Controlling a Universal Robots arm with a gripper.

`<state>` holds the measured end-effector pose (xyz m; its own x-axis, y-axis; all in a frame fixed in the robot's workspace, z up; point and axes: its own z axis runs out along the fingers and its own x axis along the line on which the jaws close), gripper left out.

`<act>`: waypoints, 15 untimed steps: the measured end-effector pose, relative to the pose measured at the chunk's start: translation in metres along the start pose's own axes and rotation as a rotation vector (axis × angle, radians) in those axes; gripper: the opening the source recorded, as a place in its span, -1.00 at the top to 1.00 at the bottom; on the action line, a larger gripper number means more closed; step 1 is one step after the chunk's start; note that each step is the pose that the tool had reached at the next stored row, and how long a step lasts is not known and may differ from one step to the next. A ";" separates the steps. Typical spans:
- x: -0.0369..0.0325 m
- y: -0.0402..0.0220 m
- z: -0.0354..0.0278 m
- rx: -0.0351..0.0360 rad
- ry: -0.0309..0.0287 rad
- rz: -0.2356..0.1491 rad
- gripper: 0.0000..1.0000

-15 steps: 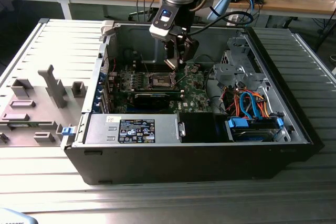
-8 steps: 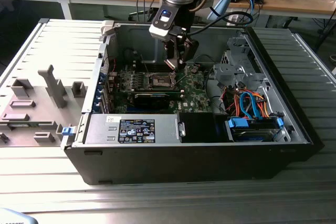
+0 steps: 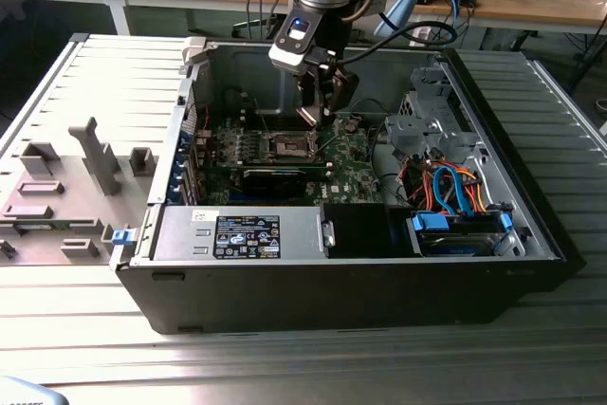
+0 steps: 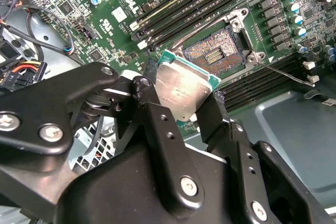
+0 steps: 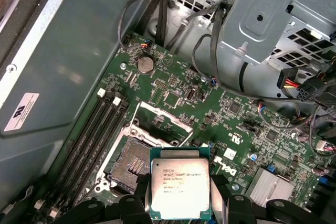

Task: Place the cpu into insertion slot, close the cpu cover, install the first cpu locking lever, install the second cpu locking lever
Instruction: 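Place the cpu into insertion slot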

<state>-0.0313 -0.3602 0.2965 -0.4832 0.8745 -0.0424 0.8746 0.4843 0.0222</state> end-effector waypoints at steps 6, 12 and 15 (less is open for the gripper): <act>0.0000 0.0000 0.0002 0.0002 -0.0001 0.004 -0.09; 0.0000 0.0000 0.0005 0.0004 -0.0003 0.010 -0.09; 0.0000 0.0000 0.0006 0.0006 -0.0002 0.012 -0.09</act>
<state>-0.0313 -0.3602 0.2959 -0.4726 0.8803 -0.0423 0.8804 0.4737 0.0221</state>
